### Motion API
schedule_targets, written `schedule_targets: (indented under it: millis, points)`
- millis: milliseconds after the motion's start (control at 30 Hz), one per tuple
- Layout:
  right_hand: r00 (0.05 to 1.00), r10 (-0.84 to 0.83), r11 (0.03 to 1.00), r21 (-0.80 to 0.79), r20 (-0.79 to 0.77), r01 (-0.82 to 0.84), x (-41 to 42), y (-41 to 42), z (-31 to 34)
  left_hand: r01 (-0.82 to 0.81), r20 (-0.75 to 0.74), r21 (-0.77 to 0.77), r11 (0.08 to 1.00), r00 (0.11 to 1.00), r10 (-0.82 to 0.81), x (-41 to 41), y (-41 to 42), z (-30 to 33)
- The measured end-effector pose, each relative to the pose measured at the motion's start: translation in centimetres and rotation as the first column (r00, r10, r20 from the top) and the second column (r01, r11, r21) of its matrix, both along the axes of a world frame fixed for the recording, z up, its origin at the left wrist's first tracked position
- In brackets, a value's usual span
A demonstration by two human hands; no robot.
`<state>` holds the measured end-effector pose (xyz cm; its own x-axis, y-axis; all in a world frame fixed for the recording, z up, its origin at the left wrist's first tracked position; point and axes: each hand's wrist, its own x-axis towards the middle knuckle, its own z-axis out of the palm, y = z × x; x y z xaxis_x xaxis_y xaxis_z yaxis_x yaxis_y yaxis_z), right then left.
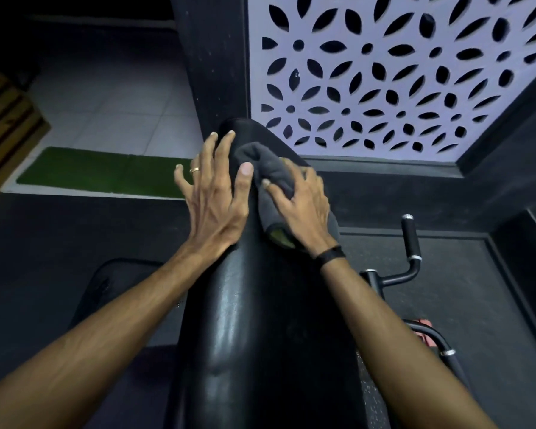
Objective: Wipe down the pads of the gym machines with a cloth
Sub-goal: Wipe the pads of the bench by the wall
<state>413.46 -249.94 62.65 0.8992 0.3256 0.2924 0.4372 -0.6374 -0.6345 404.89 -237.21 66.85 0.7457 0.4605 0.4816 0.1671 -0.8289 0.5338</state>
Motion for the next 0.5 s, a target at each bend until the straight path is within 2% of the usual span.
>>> schedule_targets:
  millis: [100,200,333,433,500]
  points:
    - [0.979,-0.023,1.000,-0.017,-0.204,0.020,4.2,-2.9,-2.9,-0.006,0.000,-0.001,1.000,1.000,0.006,-0.1,0.0,0.0]
    - [0.950,-0.075,0.995,-0.081,-0.303,0.052,4.3,-6.6,-5.5,-0.006,-0.003,-0.008,1.000,1.000,0.006,-0.2,-0.2,0.1]
    - [0.957,-0.066,0.997,0.009,-0.284,0.071,0.5,-7.2,-5.2,0.008,-0.011,-0.004,1.000,1.000,-0.008,0.0,-0.2,0.3]
    - [0.980,0.066,0.992,0.115,-0.189,-0.045,-2.2,-4.8,-2.0,0.007,-0.007,0.015,1.000,1.000,-0.007,0.0,-0.2,0.2]
    - [0.983,0.131,0.989,0.082,-0.133,-0.121,-2.8,-3.0,-0.2,0.010,-0.008,0.011,1.000,1.000,-0.010,0.0,-0.1,0.2]
